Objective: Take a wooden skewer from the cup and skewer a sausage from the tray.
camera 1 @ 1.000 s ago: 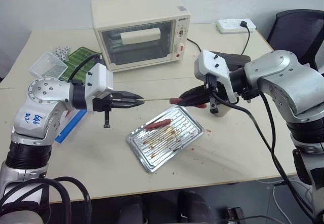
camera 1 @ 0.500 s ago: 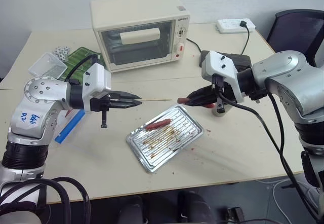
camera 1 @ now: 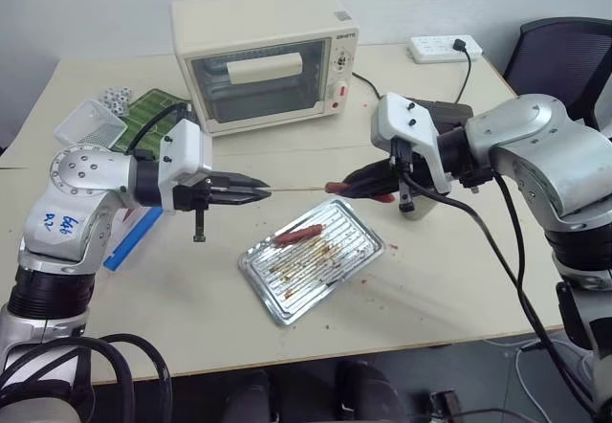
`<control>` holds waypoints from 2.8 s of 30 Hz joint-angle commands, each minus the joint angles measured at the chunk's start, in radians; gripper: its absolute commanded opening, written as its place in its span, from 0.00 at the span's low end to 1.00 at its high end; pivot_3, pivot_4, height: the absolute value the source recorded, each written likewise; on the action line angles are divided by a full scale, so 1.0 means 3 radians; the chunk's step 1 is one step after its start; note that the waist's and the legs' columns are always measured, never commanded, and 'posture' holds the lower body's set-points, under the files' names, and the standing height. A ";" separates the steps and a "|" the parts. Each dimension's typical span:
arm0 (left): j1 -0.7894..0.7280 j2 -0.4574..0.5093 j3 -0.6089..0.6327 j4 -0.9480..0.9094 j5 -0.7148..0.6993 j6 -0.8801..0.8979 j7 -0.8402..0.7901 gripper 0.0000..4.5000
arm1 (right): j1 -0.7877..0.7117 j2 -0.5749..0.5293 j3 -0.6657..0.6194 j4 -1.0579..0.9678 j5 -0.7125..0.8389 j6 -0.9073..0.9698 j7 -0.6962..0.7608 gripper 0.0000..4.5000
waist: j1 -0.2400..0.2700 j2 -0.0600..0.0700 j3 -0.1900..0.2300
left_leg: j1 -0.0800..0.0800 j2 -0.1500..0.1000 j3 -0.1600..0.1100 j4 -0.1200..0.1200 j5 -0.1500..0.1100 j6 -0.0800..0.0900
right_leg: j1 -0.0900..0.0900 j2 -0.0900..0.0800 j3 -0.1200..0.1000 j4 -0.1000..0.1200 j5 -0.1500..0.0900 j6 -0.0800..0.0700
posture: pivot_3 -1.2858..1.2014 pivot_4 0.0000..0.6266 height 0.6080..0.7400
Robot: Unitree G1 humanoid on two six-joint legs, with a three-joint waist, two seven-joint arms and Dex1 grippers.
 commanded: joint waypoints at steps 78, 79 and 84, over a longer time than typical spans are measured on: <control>0.3860 -0.0760 0.4353 -0.1535 -0.1094 0.1293 0.1912 0.91 | -0.0136 0.0176 -0.0799 0.0450 0.0663 0.0089 -0.0273 1.00 | -0.0048 -0.0006 -0.0004 | 0.0002 0.0016 -0.0003 -0.0004 -0.0018 0.0004 | -0.0004 -0.0019 0.0006 -0.0011 -0.0001 -0.0003 | 0.52 0.24 1.00; 0.4018 -0.0748 0.4482 -0.1433 -0.1197 0.1295 0.1769 0.91 | -0.0160 0.0165 -0.0785 0.0517 0.0637 0.0044 -0.0233 1.00 | -0.0049 -0.0007 -0.0004 | 0.0003 0.0015 -0.0003 -0.0004 -0.0019 0.0005 | -0.0006 -0.0018 0.0006 -0.0015 -0.0003 -0.0006 | 0.52 0.24 1.00; 0.4447 -0.0612 0.4827 -0.1031 -0.1375 0.1196 0.1470 0.91 | -0.0233 0.0123 -0.0738 0.0728 0.0563 -0.0078 -0.0055 1.00 | -0.0028 -0.0006 -0.0004 | 0.0003 0.0012 -0.0001 -0.0003 -0.0019 0.0005 | -0.0014 -0.0019 0.0006 -0.0013 -0.0006 -0.0010 | 0.52 0.24 1.00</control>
